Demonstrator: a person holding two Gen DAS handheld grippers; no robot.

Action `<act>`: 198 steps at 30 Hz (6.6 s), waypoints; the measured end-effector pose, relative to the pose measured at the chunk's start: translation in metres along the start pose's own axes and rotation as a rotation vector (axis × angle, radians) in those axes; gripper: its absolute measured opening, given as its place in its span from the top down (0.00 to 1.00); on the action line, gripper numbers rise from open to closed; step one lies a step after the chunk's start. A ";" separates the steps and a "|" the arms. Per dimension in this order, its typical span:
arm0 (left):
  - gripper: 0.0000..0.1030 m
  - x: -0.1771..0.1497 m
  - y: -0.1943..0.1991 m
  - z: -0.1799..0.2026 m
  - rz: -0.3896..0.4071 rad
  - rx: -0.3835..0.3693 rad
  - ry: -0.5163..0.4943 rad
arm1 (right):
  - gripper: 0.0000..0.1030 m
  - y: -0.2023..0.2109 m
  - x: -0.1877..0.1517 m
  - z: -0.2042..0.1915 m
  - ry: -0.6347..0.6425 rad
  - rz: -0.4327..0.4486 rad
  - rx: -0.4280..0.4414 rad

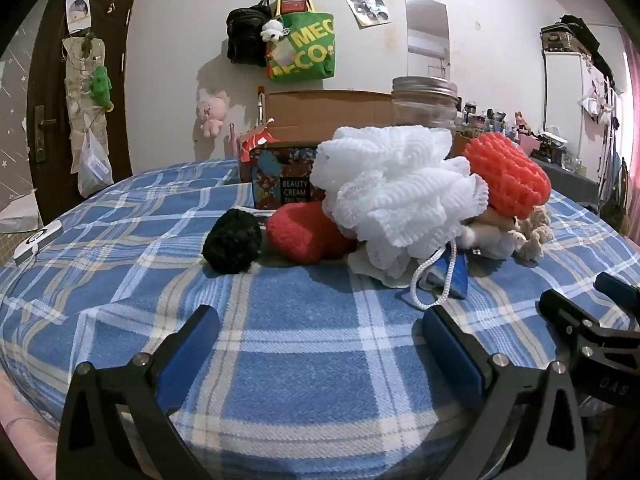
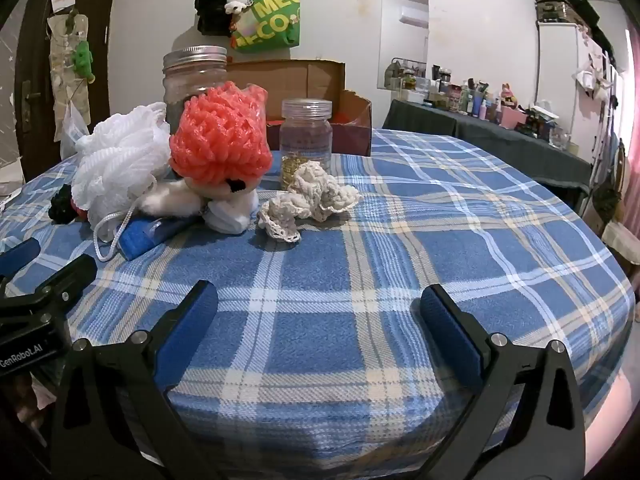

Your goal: Organize soft objects

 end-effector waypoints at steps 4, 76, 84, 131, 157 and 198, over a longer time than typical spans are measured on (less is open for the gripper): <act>0.00 0.000 0.000 0.000 0.000 0.000 -0.002 | 0.00 0.000 0.000 0.000 -0.002 -0.001 0.001; 0.00 0.000 0.000 0.000 0.002 0.000 0.001 | 0.00 0.000 -0.001 -0.001 -0.002 0.005 0.000; 0.00 0.000 0.000 0.000 0.001 0.000 0.001 | 0.00 0.000 -0.001 -0.001 -0.003 0.003 0.001; 0.70 0.057 -0.043 -0.067 -0.216 -0.137 0.001 | 0.84 -0.046 0.055 0.024 -0.159 -0.164 0.291; 0.73 0.078 -0.032 -0.077 -0.194 -0.126 -0.022 | 0.85 -0.030 0.070 0.050 -0.174 -0.124 0.261; 0.73 0.159 -0.125 -0.080 -0.234 -0.366 -0.355 | 0.85 -0.109 0.154 0.070 0.070 -0.163 0.418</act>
Point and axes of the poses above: each gripper's, at about its wrist camera, not at the fingertips, and y roughly against the way its jaws point, z to its right, x to its top, the point moved 3 cm from there along -y, roughly the way its jaws point, and after that the axes turned 2 degrees about z, right-handed, at the moved point
